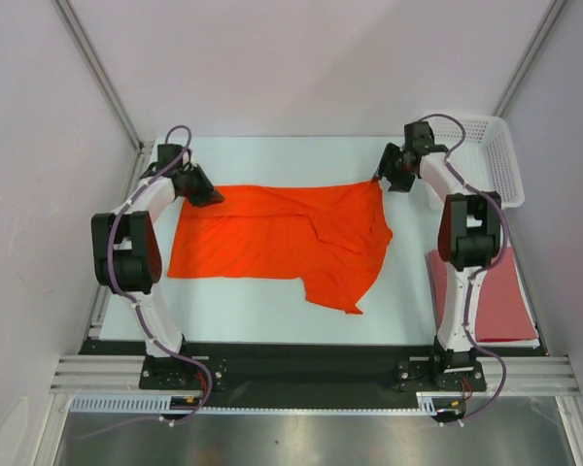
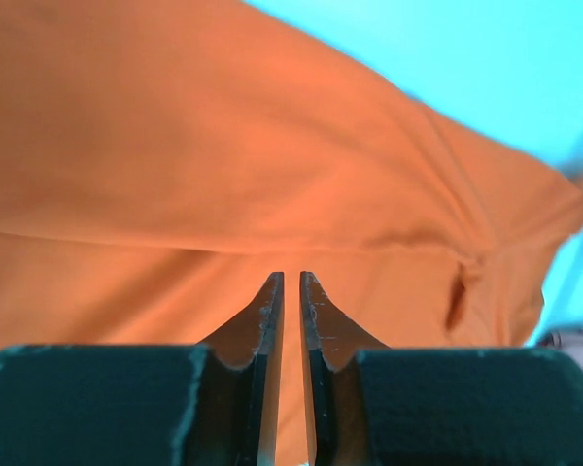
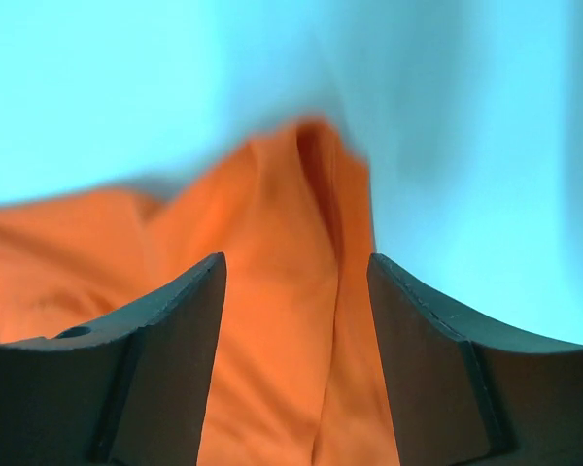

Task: Fold and stack the t-shirts
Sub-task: Fold the tshirt

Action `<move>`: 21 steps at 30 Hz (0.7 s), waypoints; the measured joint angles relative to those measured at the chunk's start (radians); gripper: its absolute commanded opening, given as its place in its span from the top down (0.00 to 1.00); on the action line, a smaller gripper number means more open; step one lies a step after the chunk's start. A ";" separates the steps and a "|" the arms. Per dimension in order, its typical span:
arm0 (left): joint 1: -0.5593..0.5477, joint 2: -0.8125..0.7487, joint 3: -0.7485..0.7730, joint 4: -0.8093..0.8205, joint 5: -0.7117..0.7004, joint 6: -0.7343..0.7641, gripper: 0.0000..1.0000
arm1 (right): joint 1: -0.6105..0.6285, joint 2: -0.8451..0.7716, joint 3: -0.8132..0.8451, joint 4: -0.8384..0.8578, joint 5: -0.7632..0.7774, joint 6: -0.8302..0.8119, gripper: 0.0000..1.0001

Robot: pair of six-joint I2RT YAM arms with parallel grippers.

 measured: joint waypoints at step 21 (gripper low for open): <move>0.145 0.203 0.045 0.017 -0.005 -0.010 0.84 | -0.013 0.257 0.240 -0.063 0.066 -0.003 1.00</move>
